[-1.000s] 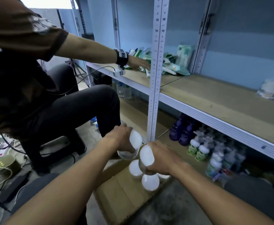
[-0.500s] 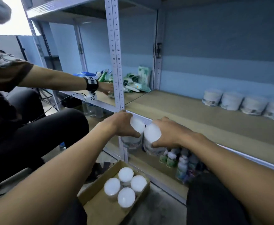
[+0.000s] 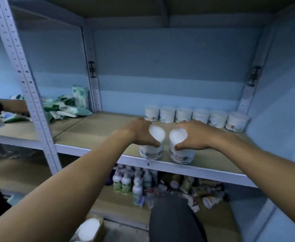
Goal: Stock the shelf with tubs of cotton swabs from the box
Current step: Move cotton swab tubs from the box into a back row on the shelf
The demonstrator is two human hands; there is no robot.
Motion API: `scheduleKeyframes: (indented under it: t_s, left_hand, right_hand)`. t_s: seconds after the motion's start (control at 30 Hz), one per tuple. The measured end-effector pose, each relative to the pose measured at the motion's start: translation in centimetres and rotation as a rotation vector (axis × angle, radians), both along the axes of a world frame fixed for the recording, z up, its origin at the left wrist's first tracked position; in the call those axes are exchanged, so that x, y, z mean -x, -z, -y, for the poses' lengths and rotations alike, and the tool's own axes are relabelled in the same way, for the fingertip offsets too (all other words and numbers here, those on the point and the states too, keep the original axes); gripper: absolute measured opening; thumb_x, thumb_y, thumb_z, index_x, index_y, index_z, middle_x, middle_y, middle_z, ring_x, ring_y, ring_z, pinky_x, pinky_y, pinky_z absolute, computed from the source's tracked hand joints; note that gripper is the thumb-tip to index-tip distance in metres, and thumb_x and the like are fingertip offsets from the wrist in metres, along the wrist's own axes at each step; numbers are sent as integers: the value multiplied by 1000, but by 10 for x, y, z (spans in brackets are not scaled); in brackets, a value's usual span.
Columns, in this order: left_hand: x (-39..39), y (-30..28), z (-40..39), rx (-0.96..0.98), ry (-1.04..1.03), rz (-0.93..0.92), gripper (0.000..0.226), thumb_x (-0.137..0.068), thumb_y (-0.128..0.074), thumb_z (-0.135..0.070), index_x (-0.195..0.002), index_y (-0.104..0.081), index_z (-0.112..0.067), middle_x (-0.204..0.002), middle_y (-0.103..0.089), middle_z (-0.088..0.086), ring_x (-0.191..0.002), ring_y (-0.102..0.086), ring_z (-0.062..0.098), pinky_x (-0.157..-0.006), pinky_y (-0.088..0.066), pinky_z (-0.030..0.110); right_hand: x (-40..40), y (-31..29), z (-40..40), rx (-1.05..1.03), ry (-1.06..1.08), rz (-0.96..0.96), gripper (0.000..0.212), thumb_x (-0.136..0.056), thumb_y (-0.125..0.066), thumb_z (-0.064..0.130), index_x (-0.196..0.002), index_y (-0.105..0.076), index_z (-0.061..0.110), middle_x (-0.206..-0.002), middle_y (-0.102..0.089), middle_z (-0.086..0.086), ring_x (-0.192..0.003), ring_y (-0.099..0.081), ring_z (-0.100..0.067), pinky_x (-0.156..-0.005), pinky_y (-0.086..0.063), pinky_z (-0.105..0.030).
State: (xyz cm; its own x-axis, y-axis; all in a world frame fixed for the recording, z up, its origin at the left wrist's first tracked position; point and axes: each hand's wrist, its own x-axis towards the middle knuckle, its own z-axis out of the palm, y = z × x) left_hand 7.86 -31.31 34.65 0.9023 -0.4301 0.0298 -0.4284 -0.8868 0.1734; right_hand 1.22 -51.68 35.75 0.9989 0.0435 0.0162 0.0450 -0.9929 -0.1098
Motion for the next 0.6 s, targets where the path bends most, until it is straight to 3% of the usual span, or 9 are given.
scheduleKeyframes:
  t_s: [0.2,0.47,0.6]
  left_hand:
    - [-5,11,75,-7,153,-86,82,-68,-73,-60,-135,-52,-19,-137,-54,5,-119,-54,26,-98,-48,40]
    - [-7,14,139,-22,266,-154,82,-74,-71,-57,-142,-45,-18,-141,-48,5,-123,-50,27,-100,-46,43]
    - [-9,17,162,37,319,-158,78,-76,-74,-49,-144,-44,-22,-145,-44,2,-128,-48,24,-102,-44,38]
  right_hand:
    - [18,5,82,14,239,-76,86,-70,-76,65,-141,-50,26,-143,-54,-5,-124,-54,-25,-99,-47,-36]
    - [34,16,142,-8,424,-119,85,-72,-74,66,-141,-48,22,-143,-51,-8,-125,-52,-27,-98,-47,-36]
    - [36,19,156,-11,471,-116,91,-74,-69,71,-147,-43,22,-146,-45,-10,-127,-50,-27,-99,-46,-35]
